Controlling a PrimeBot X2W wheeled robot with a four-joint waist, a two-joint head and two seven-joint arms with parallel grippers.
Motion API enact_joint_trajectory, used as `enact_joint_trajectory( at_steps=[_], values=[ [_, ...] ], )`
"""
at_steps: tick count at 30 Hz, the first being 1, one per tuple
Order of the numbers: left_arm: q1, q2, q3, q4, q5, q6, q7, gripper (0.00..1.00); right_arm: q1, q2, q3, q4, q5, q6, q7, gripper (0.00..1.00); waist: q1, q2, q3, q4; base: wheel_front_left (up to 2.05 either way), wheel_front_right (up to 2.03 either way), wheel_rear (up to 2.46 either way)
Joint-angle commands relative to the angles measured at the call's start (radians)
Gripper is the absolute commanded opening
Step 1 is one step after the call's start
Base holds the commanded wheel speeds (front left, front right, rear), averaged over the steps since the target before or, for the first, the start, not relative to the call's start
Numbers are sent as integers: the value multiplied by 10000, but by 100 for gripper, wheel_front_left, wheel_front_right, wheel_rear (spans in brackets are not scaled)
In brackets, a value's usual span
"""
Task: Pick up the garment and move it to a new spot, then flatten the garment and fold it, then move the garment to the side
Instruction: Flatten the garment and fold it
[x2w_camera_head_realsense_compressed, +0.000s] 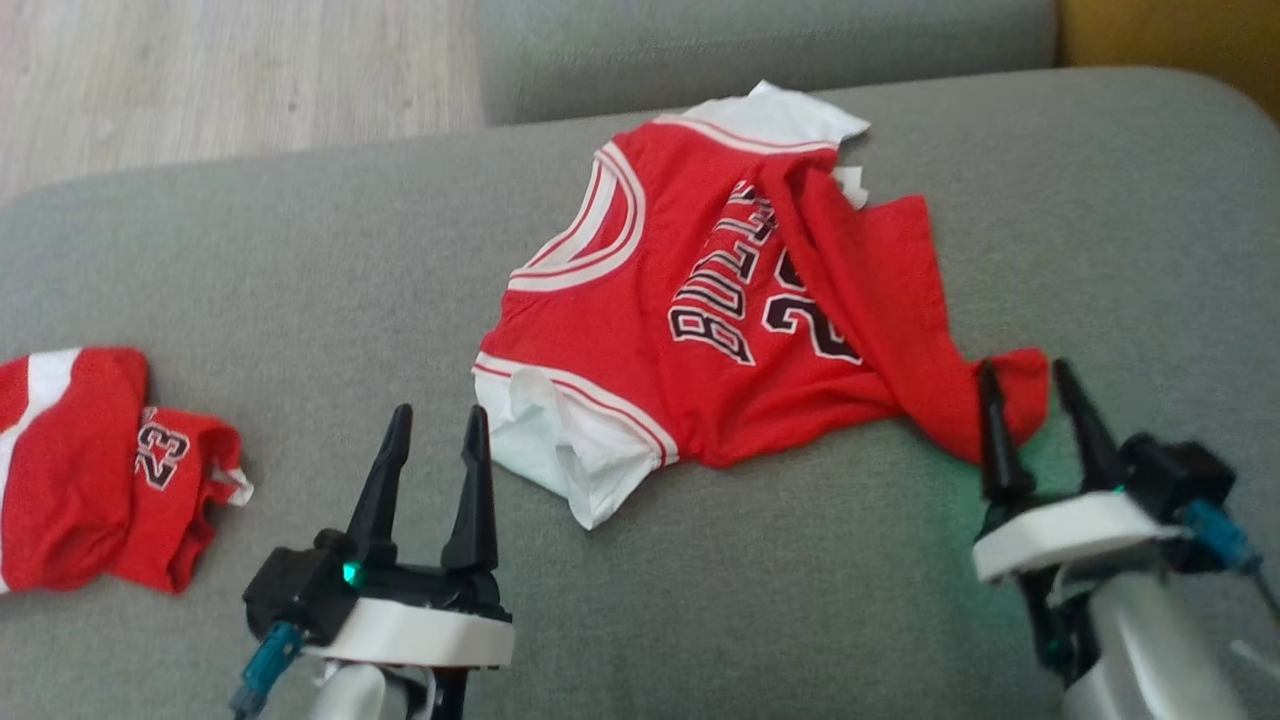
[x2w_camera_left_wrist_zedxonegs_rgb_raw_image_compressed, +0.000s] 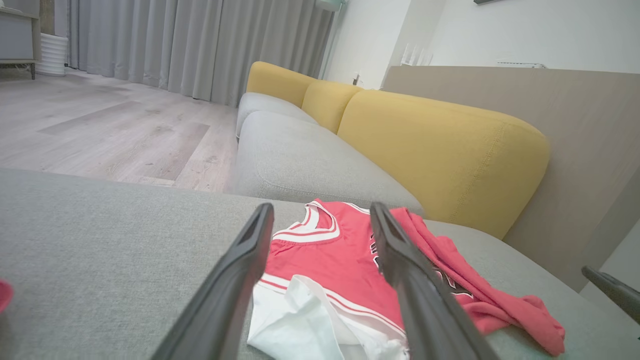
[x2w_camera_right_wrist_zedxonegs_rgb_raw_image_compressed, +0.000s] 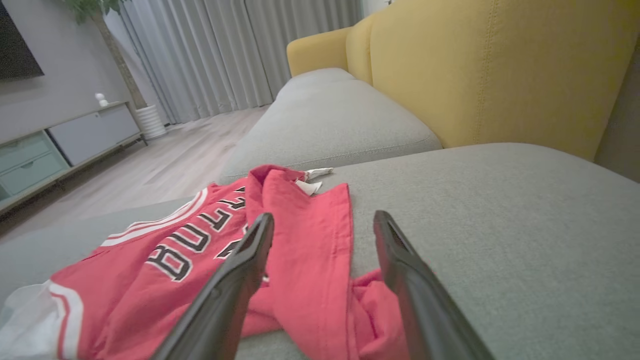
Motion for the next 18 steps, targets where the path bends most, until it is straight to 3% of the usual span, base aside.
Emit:
enact_joint_trajectory(
  at_steps=[1, 9, 18],
  values=[
    [-487, 20, 200, -333, 75, -18, -80, 100, -729, -108, 103, -256, -103, 67, -32, 100, 0, -1, 244, 163, 0, 0, 0],
    [-1095, 20, -151, -214, 105, -82, -80, 100, -3186, -644, -746, 1339, 160, 67, 1879, 100, 0, -1, 1391, 988, 0, 0, 0],
    [-1516, 20, -583, -154, -53, -65, -80, 100, -5393, -1514, -1402, 4338, -436, 67, 3188, 100, 0, -1, 2096, 1832, 0, 0, 0]
  ],
)
